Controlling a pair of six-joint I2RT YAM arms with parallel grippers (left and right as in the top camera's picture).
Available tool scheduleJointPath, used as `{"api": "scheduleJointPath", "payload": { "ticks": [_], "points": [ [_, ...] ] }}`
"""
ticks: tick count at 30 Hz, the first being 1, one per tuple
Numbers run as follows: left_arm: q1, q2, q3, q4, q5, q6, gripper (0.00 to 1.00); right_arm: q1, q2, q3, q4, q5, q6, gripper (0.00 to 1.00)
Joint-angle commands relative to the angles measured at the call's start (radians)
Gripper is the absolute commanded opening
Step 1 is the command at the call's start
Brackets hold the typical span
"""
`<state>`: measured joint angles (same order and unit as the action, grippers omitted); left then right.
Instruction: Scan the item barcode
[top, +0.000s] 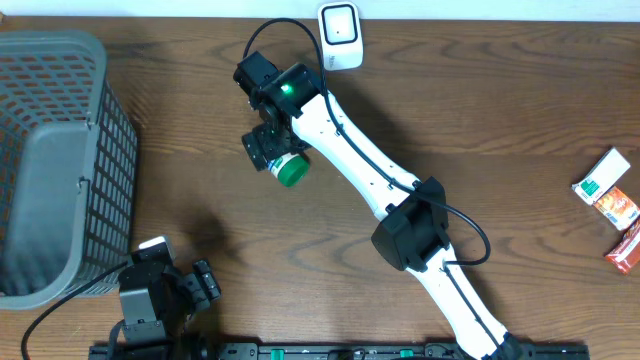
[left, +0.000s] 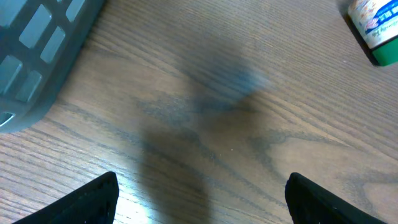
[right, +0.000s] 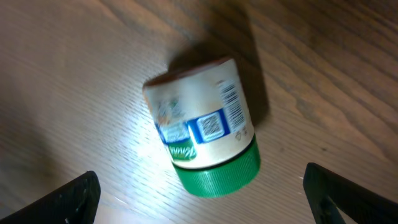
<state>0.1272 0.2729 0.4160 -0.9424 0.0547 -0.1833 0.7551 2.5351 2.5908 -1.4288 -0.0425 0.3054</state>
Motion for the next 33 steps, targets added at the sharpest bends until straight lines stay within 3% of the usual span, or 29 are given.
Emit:
{"api": "scheduleJointPath", "payload": {
  "ticks": [1,7,13,22,33],
  "points": [
    [0.0,-0.002,0.006,-0.003,0.008,0.006,0.86,-0.003,0.055,-0.003,0.017,-0.014,0.068,0.99],
    [0.0,-0.002,0.006,-0.003,0.008,0.006,0.86,-0.012,0.13,-0.003,0.049,0.002,-0.065,0.99],
    [0.0,-0.002,0.006,-0.003,0.008,0.006,0.86,-0.025,0.13,-0.003,0.045,0.001,0.002,0.99],
    [0.001,-0.002,0.006,-0.003,0.008,0.006,0.86,-0.025,0.134,-0.003,0.075,-0.011,-0.063,0.99],
    [0.001,-0.002,0.006,-0.003,0.008,0.006,0.86,-0.022,0.134,-0.003,0.04,-0.033,0.043,0.78]
  ]
}}
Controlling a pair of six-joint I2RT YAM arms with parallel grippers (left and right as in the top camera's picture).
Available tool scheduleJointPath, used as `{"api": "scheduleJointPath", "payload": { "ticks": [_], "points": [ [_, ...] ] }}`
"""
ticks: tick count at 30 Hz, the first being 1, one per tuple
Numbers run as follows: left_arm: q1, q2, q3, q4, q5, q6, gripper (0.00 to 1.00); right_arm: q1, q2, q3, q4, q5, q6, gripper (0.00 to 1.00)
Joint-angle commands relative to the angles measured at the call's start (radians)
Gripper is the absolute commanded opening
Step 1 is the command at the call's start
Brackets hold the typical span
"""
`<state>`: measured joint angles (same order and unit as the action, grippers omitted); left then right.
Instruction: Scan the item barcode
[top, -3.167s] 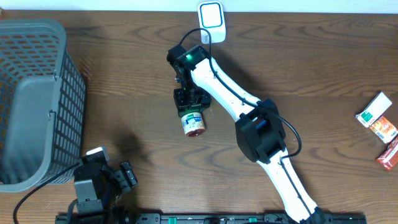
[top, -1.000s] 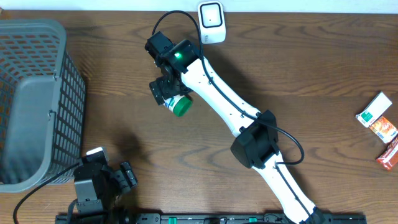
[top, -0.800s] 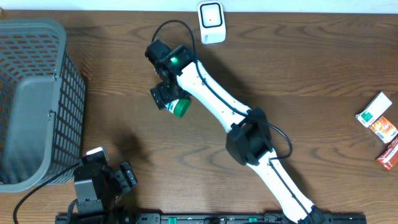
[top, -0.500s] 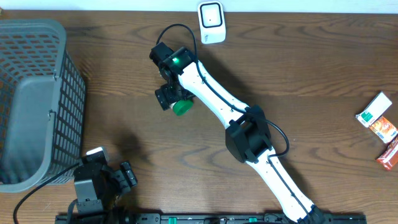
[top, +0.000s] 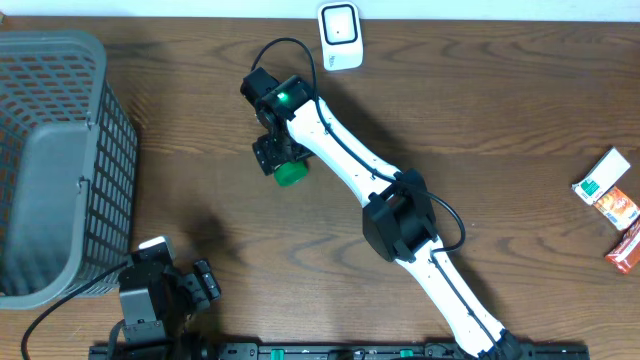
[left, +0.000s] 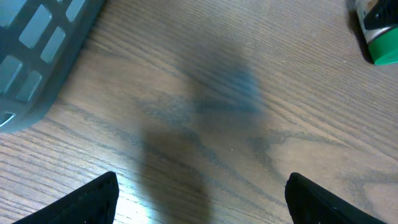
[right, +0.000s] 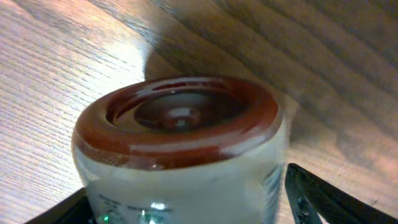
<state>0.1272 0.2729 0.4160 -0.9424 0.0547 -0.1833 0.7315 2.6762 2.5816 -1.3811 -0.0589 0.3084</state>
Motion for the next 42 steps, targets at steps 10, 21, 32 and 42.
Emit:
{"api": "scheduleJointPath", "payload": {
  "ticks": [10,21,32,42],
  "points": [
    [0.0,-0.002,0.006,-0.003,0.008,0.006,0.86,-0.01,-0.01,0.006,-0.107,-0.135,0.047,0.66],
    [0.0,-0.002,0.006,-0.003,0.008,0.006,0.86,-0.077,-0.053,0.009,-0.251,-0.326,0.047,0.54],
    [0.001,-0.002,0.006,-0.003,0.008,0.006,0.86,-0.097,-0.105,0.009,-0.318,-0.539,0.077,0.63],
    [0.0,-0.002,0.006,-0.003,0.008,0.006,0.86,-0.122,-0.105,0.009,-0.318,-0.705,0.249,0.59]
  ]
}}
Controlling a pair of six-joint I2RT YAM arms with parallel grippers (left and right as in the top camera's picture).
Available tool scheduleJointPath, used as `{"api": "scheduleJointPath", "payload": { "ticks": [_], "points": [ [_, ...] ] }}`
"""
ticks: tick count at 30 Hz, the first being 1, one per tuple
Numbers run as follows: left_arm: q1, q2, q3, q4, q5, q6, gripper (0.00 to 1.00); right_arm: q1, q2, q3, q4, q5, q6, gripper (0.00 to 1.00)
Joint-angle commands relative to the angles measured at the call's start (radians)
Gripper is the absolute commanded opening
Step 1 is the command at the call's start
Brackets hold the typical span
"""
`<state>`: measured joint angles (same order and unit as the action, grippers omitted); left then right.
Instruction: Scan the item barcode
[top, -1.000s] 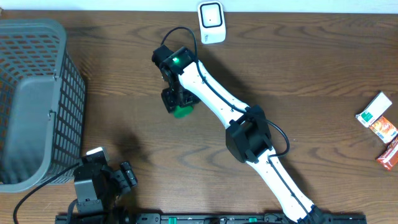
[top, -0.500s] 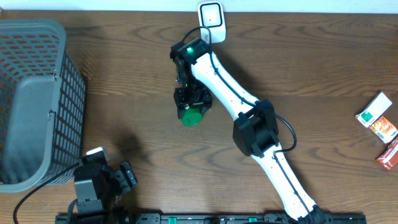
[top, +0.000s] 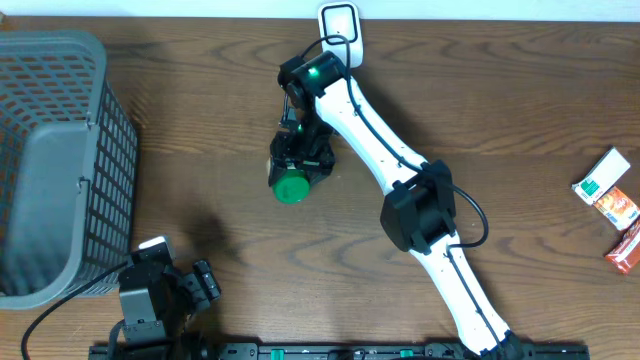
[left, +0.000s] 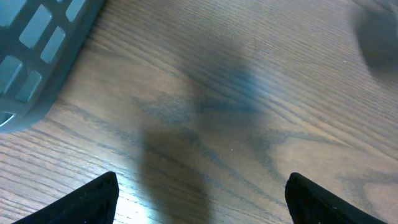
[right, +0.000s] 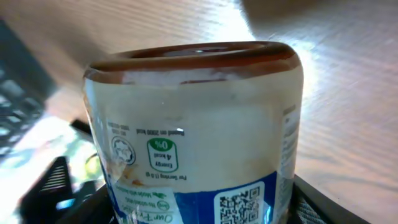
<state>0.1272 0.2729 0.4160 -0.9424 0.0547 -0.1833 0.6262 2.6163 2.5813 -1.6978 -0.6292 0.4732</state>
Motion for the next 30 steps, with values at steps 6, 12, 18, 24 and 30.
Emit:
{"api": "scheduleJointPath", "payload": {
  "ticks": [6,12,18,24,30],
  "points": [
    [0.0,-0.002,0.006,-0.003,0.008,0.006,0.86,-0.043,-0.045,0.008,-0.001,-0.198,0.2,0.61],
    [0.0,-0.002,0.006,-0.003,0.008,0.006,0.86,-0.073,-0.045,0.006,-0.001,-0.152,0.328,0.64],
    [0.0,-0.002,0.006,-0.003,0.008,0.006,0.86,-0.113,-0.043,-0.035,0.01,-0.147,0.411,0.62],
    [0.001,-0.002,0.006,-0.003,0.008,0.006,0.86,-0.129,-0.043,-0.187,0.091,-0.29,0.418,0.55],
    [0.001,-0.002,0.006,-0.003,0.008,0.006,0.86,-0.129,-0.043,-0.282,0.196,-0.436,0.431,0.49]
  ]
}}
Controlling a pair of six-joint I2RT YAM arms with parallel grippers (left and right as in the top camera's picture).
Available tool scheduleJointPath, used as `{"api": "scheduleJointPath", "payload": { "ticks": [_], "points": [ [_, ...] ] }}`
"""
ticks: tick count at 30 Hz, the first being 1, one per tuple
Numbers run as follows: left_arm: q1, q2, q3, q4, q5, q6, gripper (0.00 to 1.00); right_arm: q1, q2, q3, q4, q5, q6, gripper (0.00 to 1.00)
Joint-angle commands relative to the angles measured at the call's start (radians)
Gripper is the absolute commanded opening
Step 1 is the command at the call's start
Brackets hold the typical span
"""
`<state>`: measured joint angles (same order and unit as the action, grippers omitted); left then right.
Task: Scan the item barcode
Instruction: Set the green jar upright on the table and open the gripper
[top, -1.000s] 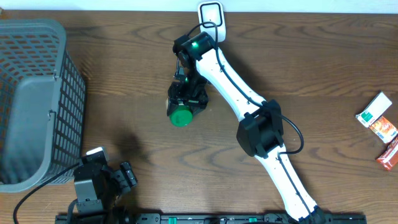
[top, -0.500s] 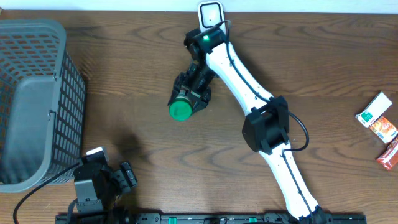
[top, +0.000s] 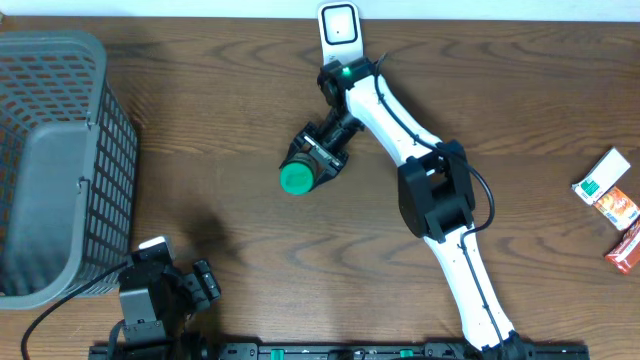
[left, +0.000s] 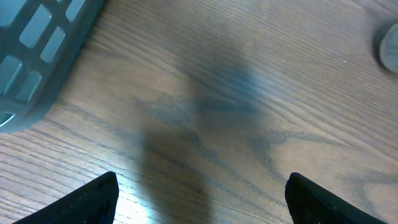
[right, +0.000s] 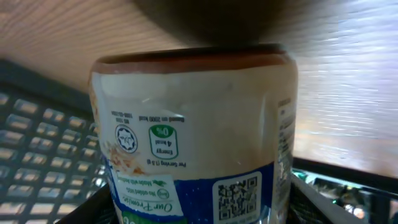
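A jar (top: 298, 174) with a green lid, a white and blue label and a brown base is held off the table near the middle back, lid pointing to the lower left. My right gripper (top: 318, 155) is shut on it. In the right wrist view the jar (right: 196, 130) fills the frame, with a QR code showing and the gripper (right: 199, 208) on both of its sides. The white scanner (top: 339, 26) stands at the back edge, just behind the arm. My left gripper (left: 202, 199) is open over bare wood at the front left.
A grey mesh basket (top: 55, 160) takes up the left side, and its corner (left: 37, 50) shows in the left wrist view. Small boxes (top: 610, 195) lie at the far right. The table (top: 200, 90) is dark wood.
My right wrist has swung to the right, nearer the scanner. The jar has tilted so its lid points lower left, and the basket now shows behind it. The left arm has not moved.
The jar lay on its side on the table under my open right gripper. Then the gripper was low around it. Then it was shut on the jar and held it off the table. Now the jar is tilted below the scanner.
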<state>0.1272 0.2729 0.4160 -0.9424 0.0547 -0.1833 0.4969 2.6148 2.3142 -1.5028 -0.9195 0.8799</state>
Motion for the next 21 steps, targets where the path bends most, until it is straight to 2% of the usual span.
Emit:
{"api": "scheduleJointPath", "payload": {
  "ticks": [1,3,6,8,16,21],
  "points": [
    [0.0,-0.002,0.006,-0.003,0.008,0.006,0.86,-0.001,-0.042,-0.016,0.001,-0.146,0.025,0.5],
    [0.0,-0.002,0.006,-0.003,0.008,0.006,0.86,-0.002,-0.042,-0.016,0.001,-0.148,0.028,0.57],
    [0.001,-0.002,0.006,-0.003,0.008,0.006,0.86,-0.006,-0.042,-0.016,0.0,-0.156,0.05,0.82],
    [0.0,-0.002,0.006,-0.003,0.009,0.006,0.86,-0.01,-0.042,-0.016,0.001,-0.156,0.07,0.88],
    [0.0,-0.002,0.006,-0.003,0.008,0.006,0.86,-0.047,-0.042,-0.016,0.067,-0.1,0.09,0.92],
    [0.001,-0.002,0.006,-0.003,0.008,0.006,0.86,-0.068,-0.051,0.001,0.056,-0.073,0.015,0.94]
  ]
}}
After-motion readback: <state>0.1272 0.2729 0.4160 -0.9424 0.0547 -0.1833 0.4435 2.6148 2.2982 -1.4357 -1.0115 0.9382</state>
